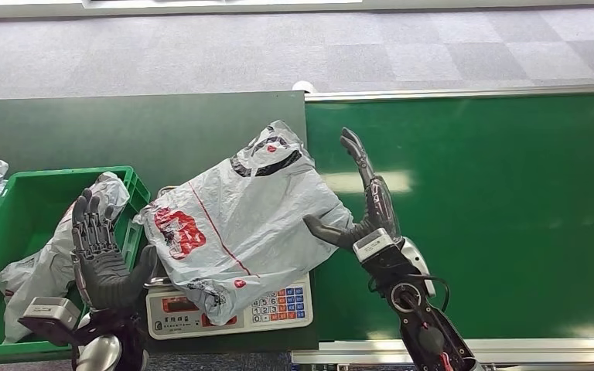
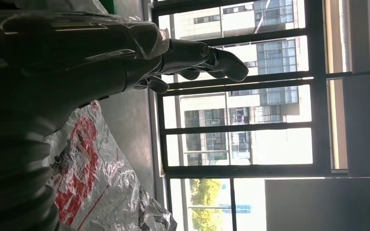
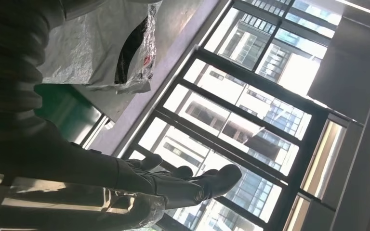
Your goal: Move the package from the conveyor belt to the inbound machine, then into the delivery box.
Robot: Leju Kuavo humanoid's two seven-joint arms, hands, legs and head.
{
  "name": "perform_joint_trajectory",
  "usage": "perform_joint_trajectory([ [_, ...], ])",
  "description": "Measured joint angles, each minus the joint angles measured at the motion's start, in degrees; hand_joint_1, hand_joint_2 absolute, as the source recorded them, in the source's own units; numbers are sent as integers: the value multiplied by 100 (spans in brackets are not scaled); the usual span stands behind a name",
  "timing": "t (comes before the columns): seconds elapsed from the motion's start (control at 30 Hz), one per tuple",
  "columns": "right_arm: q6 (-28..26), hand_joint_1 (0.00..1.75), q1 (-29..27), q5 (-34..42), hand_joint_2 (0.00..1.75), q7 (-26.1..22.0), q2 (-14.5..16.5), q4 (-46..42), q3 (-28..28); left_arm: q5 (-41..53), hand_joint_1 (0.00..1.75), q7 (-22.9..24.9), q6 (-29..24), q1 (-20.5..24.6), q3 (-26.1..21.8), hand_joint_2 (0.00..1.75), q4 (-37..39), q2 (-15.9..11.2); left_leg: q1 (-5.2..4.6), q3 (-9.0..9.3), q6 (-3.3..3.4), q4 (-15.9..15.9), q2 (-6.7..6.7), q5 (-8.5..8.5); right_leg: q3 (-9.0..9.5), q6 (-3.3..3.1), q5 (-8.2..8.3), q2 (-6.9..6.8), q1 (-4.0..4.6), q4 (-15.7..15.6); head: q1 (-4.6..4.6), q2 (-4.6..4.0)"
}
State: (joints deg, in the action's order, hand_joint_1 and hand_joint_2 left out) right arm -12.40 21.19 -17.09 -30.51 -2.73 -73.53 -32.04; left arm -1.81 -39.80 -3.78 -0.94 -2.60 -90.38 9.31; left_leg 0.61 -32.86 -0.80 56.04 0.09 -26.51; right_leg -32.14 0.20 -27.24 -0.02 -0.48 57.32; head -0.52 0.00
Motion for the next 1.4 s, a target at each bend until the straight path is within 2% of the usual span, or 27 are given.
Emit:
perform_joint_trajectory([
  [0.1, -268, 0, -110, 15, 175, 105, -79, -42, 195, 0, 0, -1, -3, -13, -2, 175, -9, -1, -1, 0, 0, 1, -3, 0, 1, 1, -1, -4, -1, 0, 0, 0],
  [0.2, -570, 0, -364, 210, 175, 147, -200, -67, 717, 0, 0, -1, -27, -67, -9, 175, -54, -4, -5, -4, 2, 2, -10, -1, 4, 3, -2, -13, -5, -2, 1, 0],
  [0.37, -383, 0, -973, 217, 175, 41, -308, -68, 1672, 46, 0, -1, -21, -181, -12, 175, -148, -13, -7, -7, 10, 2, -9, -10, 2, 4, -2, -11, -9, -5, 0, 0],
  [0.5, -382, 0, -1232, 6, 175, 149, -308, -68, 2059, 298, 0, 30, 118, -196, 83, 175, -156, -17, -5, -7, 10, 2, -9, -10, -2, 3, -2, -11, -6, -6, -1, 0],
  [0.63, -341, 0, -1329, -22, 175, 414, -306, -42, 2361, 909, 0, 314, 269, -119, 356, 175, -15, -80, -4, -7, 9, 1, -6, -9, -1, 3, -2, -10, -4, -5, -1, 0],
  [0.9, -125, 0, -1300, -210, 175, 891, -302, 292, 2602, 1368, 0, 586, 414, 43, 756, 175, 361, -151, -6, -7, 10, 3, -7, -9, 0, 3, -2, -10, -6, -5, -1, 0],
  [1.03, 131, 0, -1283, -118, 175, 933, -291, 484, 2633, 2135, 0, 828, 232, 221, 1068, 175, 605, -250, -5, -8, 10, 2, -7, -9, -1, 3, -2, -10, -6, -5, -1, 0],
  [1.23, 197, 0, -1255, -118, 175, 944, -279, 689, 2650, 2493, 0, 965, 58, 393, 1307, 175, 837, -335, -5, -8, 10, 2, -7, -9, -1, 3, -2, -10, -5, -5, -1, 0],
  [1.4, 226, 0, -1247, -210, 175, 1004, -275, 781, 2656, 3654, 0, 1622, -277, 557, 1526, 175, 1063, -421, -5, -8, 10, 2, -8, -9, -1, 3, -2, -10, -5, -5, 0, 0],
])
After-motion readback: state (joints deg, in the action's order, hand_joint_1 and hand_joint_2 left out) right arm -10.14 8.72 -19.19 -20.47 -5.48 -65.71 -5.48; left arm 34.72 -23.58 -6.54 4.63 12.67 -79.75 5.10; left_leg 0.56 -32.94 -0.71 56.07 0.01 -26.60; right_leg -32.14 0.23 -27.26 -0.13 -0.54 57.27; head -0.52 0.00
